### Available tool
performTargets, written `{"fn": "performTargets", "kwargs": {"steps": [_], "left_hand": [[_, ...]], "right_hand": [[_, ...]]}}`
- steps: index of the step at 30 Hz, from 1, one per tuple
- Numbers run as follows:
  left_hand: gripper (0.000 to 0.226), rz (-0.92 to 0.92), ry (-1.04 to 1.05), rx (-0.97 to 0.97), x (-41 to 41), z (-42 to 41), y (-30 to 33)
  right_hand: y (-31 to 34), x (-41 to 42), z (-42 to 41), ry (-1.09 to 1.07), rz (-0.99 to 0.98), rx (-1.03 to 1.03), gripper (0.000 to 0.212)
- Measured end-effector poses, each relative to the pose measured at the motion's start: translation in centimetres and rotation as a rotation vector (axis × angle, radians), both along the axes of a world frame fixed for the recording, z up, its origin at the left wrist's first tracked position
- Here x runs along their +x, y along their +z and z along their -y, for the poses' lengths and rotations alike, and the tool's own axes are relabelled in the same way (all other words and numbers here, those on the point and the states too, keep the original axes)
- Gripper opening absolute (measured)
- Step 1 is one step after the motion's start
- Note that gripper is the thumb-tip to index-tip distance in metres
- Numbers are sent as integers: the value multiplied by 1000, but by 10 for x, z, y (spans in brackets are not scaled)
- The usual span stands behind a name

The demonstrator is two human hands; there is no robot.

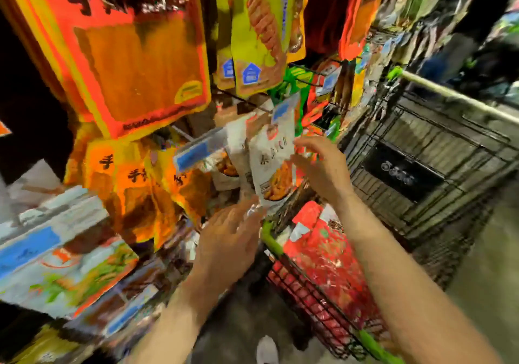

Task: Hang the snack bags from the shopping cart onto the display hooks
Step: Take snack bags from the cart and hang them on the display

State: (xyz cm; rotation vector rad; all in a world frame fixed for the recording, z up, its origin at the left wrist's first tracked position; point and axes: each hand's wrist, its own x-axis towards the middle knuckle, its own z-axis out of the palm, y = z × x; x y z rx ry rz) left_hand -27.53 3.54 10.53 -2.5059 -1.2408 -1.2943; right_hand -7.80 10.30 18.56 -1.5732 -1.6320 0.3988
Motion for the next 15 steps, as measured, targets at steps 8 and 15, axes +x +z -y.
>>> {"fn": "performTargets", "kwargs": {"steps": [8,15], "left_hand": [[35,-212,-184,-394,113,-17,-73],[47,-559,-72,-693,161,-45,-139]], "right_hand": [[-135,156,53,-347,-275,-481,15],[-277,201,65,-579,-619,-865,65]]}}
